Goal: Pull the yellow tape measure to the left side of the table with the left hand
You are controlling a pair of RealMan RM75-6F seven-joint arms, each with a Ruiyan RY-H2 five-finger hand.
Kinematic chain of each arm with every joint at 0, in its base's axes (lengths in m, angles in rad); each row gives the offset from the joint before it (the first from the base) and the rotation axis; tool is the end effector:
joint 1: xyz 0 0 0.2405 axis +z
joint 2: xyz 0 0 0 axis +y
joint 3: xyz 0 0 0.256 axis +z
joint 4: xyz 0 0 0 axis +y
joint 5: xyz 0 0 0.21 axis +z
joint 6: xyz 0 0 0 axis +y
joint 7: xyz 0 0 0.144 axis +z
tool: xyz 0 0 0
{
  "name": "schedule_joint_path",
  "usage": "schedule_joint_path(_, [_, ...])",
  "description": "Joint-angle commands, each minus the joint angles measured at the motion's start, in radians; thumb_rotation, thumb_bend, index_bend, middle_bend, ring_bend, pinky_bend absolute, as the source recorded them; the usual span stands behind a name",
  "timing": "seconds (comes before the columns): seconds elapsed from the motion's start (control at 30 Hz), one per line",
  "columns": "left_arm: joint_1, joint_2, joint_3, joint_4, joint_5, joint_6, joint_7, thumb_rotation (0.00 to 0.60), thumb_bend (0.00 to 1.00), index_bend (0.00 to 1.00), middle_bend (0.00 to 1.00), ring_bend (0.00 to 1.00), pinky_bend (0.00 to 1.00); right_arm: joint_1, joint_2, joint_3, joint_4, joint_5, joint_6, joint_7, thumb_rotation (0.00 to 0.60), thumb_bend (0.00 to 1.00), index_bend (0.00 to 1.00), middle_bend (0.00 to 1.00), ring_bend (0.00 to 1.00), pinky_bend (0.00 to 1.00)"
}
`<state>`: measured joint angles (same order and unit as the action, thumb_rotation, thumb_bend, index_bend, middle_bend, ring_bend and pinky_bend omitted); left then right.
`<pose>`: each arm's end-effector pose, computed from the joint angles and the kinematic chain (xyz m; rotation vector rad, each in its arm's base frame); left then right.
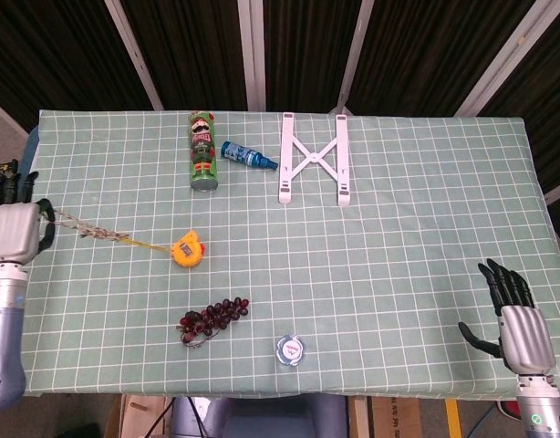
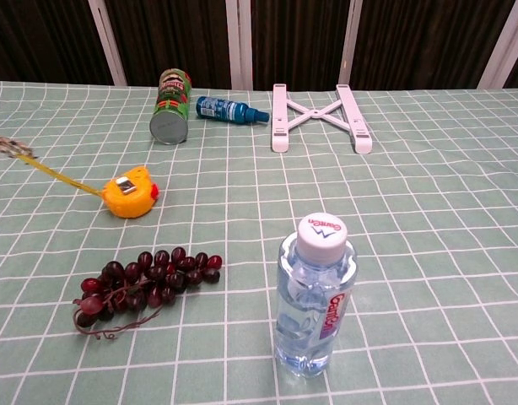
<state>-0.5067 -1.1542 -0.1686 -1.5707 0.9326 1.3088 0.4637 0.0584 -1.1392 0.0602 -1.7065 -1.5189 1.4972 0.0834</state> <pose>-0.2770 0.3272 0.1718 -1.3065 -0.6992 -0.6163 -0.2906 -0.1736 0.1470 1.3097 -1.0471 1.0627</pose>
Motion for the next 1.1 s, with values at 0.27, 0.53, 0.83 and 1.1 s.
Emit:
schedule_joint_path(0.27, [0.068, 0.055, 0.009, 0.008, 0.006, -0.038, -0.094, 0.600, 0.27, 0.39, 0.00, 0.00, 0.00, 0.000, -0.001, -0.002, 0.001, -0.004, 0.002, -0.009, 0.600, 0.27, 0.00, 0.00, 0.00, 0.00])
schedule_joint_path(0.53, [0.139, 0.069, 0.017, -0.108, 0.062, 0.029, -0.174, 0.600, 0.05, 0.07, 0.00, 0.00, 0.00, -0.001, 0.001, -0.005, 0.005, -0.012, 0.004, -0.007, 0.600, 0.27, 0.00, 0.00, 0.00, 0.00])
schedule_joint_path(0.83, [0.342, 0.101, 0.175, -0.300, 0.443, 0.260, -0.350, 0.600, 0.03, 0.02, 0.00, 0.00, 0.00, -0.002, 0.002, -0.017, 0.008, -0.037, 0.009, -0.026, 0.600, 0.27, 0.00, 0.00, 0.00, 0.00])
schedule_joint_path(1.1, [0.447, 0.019, 0.286, -0.140, 0.733, 0.394, -0.339, 0.600, 0.00, 0.00, 0.00, 0.00, 0.00, -0.004, 0.004, -0.025, 0.004, -0.049, 0.013, -0.048, 0.600, 0.27, 0.00, 0.00, 0.00, 0.00])
